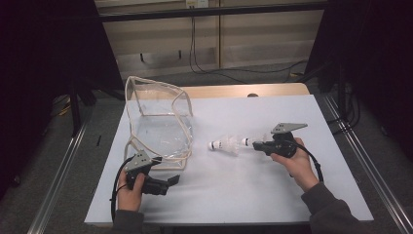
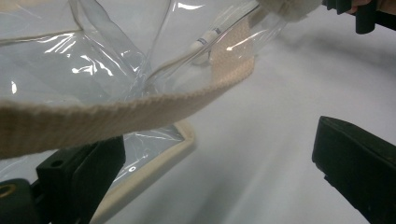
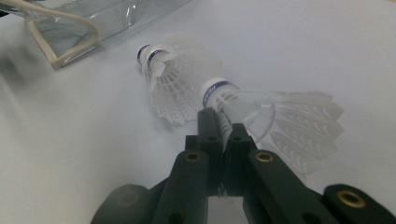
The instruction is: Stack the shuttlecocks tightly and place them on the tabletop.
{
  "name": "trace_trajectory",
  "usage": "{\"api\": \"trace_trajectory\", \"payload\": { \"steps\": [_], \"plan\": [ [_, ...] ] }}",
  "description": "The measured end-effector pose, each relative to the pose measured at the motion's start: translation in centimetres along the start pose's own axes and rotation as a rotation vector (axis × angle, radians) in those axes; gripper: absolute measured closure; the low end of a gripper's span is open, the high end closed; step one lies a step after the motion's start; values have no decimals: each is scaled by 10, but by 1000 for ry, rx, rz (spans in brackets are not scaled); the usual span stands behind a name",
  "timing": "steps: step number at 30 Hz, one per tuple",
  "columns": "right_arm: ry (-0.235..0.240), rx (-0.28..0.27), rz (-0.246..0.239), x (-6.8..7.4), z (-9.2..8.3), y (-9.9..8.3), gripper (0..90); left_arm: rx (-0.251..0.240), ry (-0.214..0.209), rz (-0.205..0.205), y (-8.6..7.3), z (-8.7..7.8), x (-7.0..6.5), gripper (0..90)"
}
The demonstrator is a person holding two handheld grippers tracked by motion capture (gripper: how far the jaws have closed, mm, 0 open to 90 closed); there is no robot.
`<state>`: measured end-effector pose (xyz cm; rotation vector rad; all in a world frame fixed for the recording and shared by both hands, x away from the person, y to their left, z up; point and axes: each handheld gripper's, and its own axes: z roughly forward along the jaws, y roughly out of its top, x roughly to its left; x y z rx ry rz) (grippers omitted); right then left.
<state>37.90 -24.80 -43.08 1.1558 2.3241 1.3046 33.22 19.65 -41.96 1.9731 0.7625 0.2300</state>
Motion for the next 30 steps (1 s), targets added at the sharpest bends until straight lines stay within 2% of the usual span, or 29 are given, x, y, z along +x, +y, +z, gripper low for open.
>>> {"api": "trace_trajectory", "payload": {
  "steps": [30],
  "plan": [
    [15, 0, -17, 6, 9, 6, 891, -3, -1, 0, 0, 0, 0, 28]
  ]
}}
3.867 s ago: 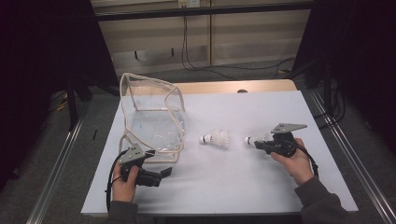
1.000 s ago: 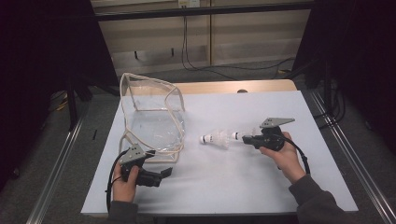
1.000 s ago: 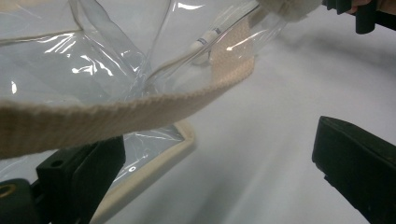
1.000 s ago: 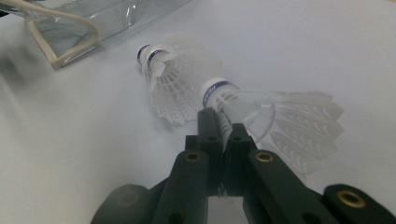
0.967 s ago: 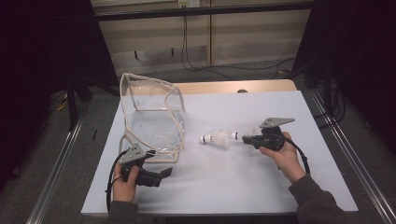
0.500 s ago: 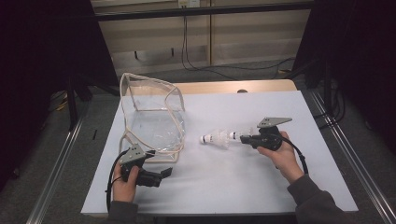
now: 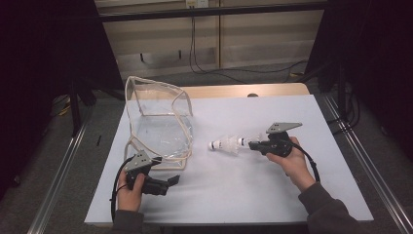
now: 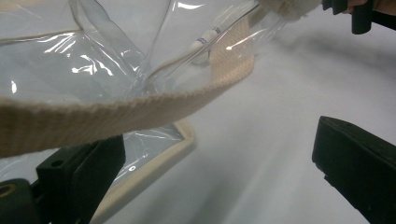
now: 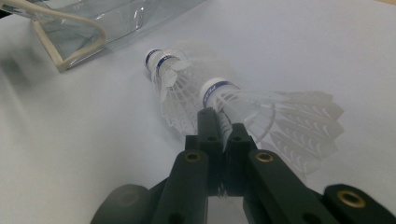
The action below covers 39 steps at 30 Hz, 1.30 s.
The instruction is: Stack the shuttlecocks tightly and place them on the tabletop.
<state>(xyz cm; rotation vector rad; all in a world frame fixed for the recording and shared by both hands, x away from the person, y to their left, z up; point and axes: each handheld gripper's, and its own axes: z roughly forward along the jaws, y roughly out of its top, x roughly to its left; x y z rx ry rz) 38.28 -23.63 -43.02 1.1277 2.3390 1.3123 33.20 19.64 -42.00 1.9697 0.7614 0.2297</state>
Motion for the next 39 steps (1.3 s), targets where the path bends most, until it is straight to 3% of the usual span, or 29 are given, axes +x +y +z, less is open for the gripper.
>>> {"api": "trace_trajectory", "payload": {
  "steps": [39],
  "plan": [
    [26, 15, -13, 4, 18, 4, 891, -3, -3, -4, -1, 0, 1, 28]
  ]
}}
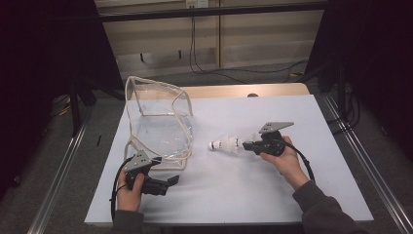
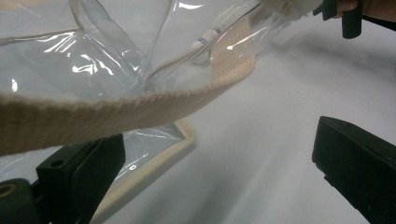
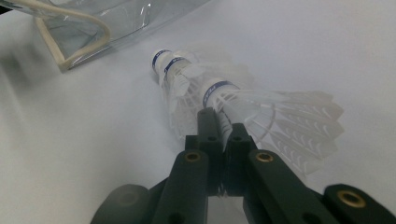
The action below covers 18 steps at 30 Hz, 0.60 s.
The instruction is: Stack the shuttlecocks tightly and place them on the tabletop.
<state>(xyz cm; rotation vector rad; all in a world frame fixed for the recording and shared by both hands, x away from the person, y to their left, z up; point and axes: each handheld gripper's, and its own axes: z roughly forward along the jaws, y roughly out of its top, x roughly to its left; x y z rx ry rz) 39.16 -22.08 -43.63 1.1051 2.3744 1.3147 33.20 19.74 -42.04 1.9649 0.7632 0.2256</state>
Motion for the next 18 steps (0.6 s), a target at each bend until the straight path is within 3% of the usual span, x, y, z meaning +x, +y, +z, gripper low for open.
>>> {"api": "trace_trajectory", "payload": {
  "steps": [18],
  "plan": [
    [14, 2, -2, 3, 7, 3, 890, 3, 3, 2, 0, 0, 0, 28]
  ]
}}
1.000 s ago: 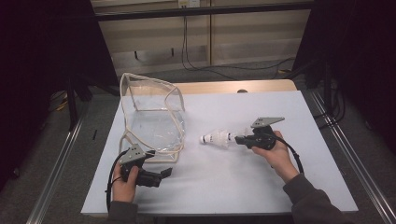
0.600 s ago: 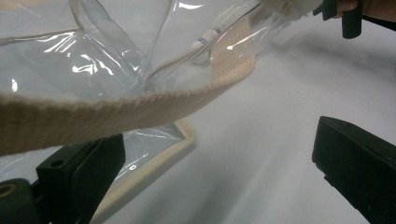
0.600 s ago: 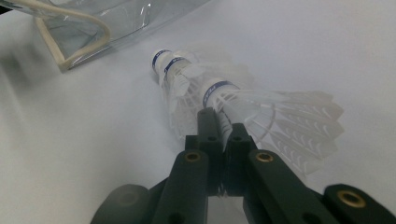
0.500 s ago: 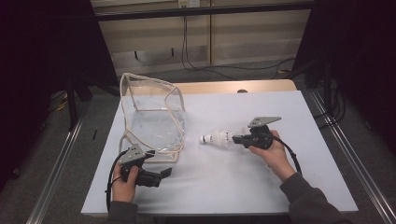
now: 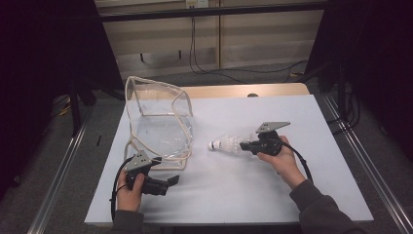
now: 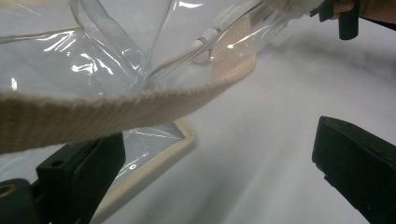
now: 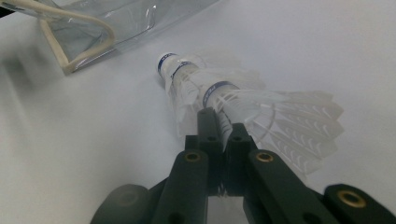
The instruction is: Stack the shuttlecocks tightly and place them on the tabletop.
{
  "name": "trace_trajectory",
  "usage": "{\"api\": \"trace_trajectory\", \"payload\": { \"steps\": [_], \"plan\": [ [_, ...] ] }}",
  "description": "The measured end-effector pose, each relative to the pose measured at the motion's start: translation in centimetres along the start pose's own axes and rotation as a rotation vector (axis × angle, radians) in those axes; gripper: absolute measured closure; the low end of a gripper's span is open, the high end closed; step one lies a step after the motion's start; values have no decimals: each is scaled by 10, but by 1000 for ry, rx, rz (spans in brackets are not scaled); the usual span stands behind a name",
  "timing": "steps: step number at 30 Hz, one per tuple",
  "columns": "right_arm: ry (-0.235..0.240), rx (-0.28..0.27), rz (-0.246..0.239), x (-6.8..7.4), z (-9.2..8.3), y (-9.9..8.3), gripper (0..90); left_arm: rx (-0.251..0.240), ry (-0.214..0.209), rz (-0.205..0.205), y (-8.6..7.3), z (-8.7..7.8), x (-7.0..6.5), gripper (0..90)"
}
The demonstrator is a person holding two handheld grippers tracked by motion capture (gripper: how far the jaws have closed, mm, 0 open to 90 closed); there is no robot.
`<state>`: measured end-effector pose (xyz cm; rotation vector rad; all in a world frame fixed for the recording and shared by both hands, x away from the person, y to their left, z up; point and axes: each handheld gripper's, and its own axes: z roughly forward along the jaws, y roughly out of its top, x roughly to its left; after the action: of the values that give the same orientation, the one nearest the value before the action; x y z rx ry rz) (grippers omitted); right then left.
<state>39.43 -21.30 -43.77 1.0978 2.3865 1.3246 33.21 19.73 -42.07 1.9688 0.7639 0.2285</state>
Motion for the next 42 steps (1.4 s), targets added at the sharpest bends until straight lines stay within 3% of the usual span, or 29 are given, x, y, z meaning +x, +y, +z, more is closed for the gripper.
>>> {"api": "trace_trajectory", "payload": {
  "steps": [42],
  "plan": [
    [22, 0, -9, 6, 11, 5, 888, -1, -2, 0, 0, 0, 0, 28]
  ]
}}
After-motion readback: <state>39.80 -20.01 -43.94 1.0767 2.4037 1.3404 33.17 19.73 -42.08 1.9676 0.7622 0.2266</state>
